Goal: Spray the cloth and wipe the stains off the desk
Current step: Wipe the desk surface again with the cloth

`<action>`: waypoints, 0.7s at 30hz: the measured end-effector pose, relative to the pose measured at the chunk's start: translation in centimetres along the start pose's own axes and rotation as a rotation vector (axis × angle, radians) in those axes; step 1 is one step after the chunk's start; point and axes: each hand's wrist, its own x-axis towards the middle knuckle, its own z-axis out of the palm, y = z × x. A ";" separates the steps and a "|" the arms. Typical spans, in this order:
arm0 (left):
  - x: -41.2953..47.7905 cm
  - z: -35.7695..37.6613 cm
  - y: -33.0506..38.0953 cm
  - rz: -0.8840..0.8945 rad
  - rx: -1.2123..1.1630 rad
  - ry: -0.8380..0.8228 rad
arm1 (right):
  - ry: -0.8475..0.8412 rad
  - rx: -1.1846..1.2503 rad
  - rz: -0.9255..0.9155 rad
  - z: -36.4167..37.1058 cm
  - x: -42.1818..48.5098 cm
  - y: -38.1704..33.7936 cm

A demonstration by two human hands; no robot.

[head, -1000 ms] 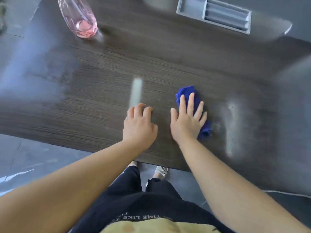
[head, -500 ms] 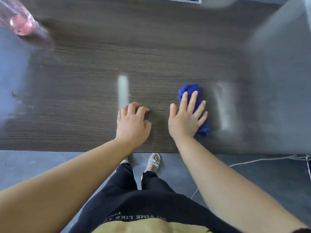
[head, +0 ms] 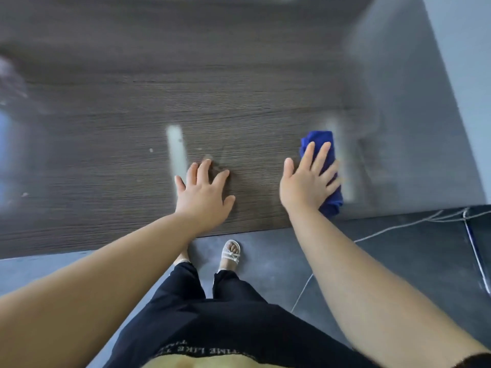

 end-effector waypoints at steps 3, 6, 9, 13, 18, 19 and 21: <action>0.0 0.0 -0.6 0.017 -0.018 0.018 | 0.055 -0.019 -0.590 1.6 -6.6 -0.9; 0.2 0.0 -0.9 0.046 0.023 0.022 | -0.024 -0.087 -0.990 0.9 -5.6 4.3; 0.3 -0.3 -0.3 0.015 0.064 -0.013 | 0.060 -0.138 -0.742 -0.1 0.2 8.8; 0.8 -0.9 0.9 -0.027 0.100 -0.011 | 0.015 -0.052 -0.054 -1.3 4.2 8.1; 1.0 -1.7 0.7 -0.022 0.093 -0.050 | 0.054 -0.023 -0.463 1.4 -5.1 -0.5; 0.9 -1.9 0.4 -0.009 0.069 -0.054 | 0.037 -0.049 -0.665 1.6 -6.7 -0.2; 0.9 -2.5 -0.5 0.016 -0.034 -0.043 | -0.009 -0.061 -0.941 1.3 -5.9 1.7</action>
